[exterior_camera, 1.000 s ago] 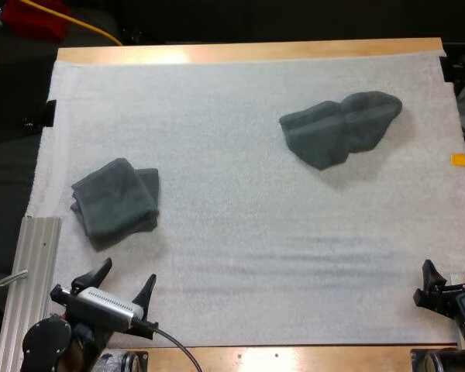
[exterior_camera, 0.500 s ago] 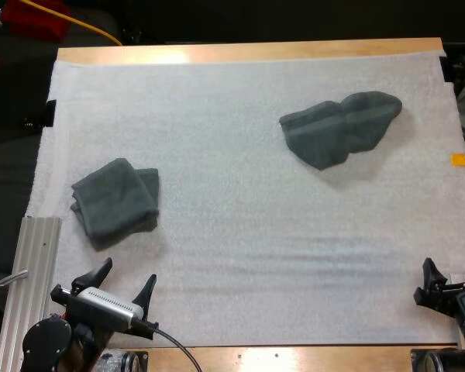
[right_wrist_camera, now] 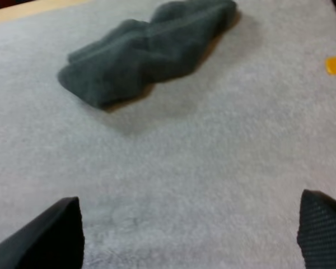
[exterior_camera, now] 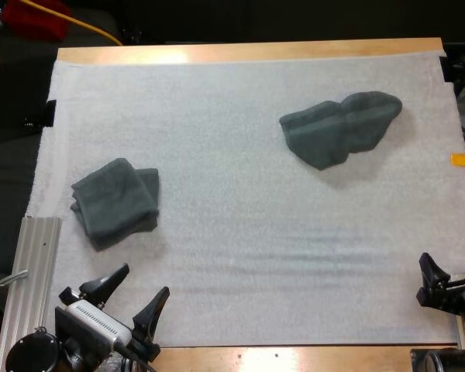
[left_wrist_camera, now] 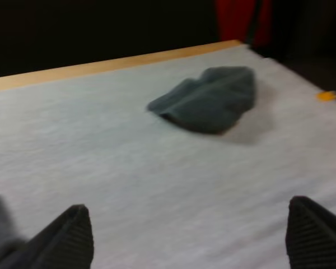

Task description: Pick towel from pile, fold and stack

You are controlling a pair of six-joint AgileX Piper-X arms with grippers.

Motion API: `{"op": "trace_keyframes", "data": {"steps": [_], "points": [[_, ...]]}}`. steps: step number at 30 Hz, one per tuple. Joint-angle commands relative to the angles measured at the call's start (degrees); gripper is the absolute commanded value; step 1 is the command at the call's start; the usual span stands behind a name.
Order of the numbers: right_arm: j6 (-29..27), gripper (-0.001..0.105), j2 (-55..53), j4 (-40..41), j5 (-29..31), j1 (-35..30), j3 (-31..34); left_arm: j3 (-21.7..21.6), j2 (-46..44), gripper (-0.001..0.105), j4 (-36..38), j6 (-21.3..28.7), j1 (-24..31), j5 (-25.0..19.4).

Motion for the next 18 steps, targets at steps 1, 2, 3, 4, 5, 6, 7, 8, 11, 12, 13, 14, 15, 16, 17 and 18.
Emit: {"op": "trace_keyframes", "data": {"steps": [1, 2, 3, 4, 5, 6, 7, 8, 11, 12, 13, 14, 15, 16, 17, 18], "points": [[-0.41, 0.076, 1.22, -0.01, -1.34, -0.26, -1.63, -0.89, 1.52, 0.069, -0.64, -1.10, -0.21, 2.61], [-0.39, 0.076, 2.14, -0.01, -1.84, -0.26, -2.33, -1.37, 2.42, 0.069, -0.64, -1.11, -0.21, 3.41], [-0.21, 0.076, 3.34, -0.01, -2.99, -0.26, -3.21, -2.19, 3.87, 0.069, -0.64, -1.13, -0.21, 4.83], [0.11, 0.076, 4.55, -0.01, -4.16, -0.26, -4.09, -2.92, 5.11, 0.069, -0.64, -1.24, -0.21, 5.72], [0.23, 0.076, 5.25, -0.01, -4.83, -0.26, -4.56, -3.42, 5.79, 0.069, -0.64, -1.24, -0.21, 6.40], [0.44, 0.076, 6.71, -0.01, -6.19, -0.26, -5.52, -4.15, 7.09, 0.069, -0.64, -1.23, -0.21, 7.54], [0.46, 0.076, 8.04, -0.01, -7.44, -0.26, -6.32, -4.67, 8.06, 0.069, -0.64, -1.23, -0.21, 8.48], [0.45, 0.076, 8.95, -0.01, -8.34, -0.26, -6.84, -4.98, 8.86, 0.069, -0.64, -1.23, -0.21, 9.31], [0.71, 0.076, 12.70, -0.01, -11.90, -0.26, -8.58, -6.03, 11.28, 0.069, -0.64, -1.66, -0.21, 12.28], [1.14, 0.076, 14.01, -0.01, -13.46, -0.26, -9.20, -6.33, 12.14, 0.069, -0.64, -2.03, -0.21, 14.26], [1.64, 0.076, 15.22, -0.01, -15.16, -0.26, -9.67, -6.56, 12.79, 0.069, -0.64, -2.74, -0.21, 16.14], [1.89, 0.076, 15.92, -0.01, -16.30, -0.26, -9.92, -6.67, 13.08, 0.069, -0.64, -3.29, -0.21, 17.34], [2.16, 0.076, 17.34, -0.01, -17.89, -0.26, -10.41, -6.78, 13.50, 0.069, -0.64, -4.13, -0.21, 18.65], [2.43, 0.076, 18.60, -0.01, -18.81, -0.26, -10.84, -6.84, 13.68, 0.069, -0.64, -4.55, -0.25, 18.89], [2.68, 0.076, 19.43, -0.08, -19.17, -0.26, -11.07, -6.81, 13.68, 0.069, -0.64, -4.69, -0.46, 18.84], [2.96, 0.076, 20.64, -0.33, -19.44, -0.26, -11.43, -6.81, 13.66, 0.069, -0.64, -4.69, -0.88, 18.90]]}}
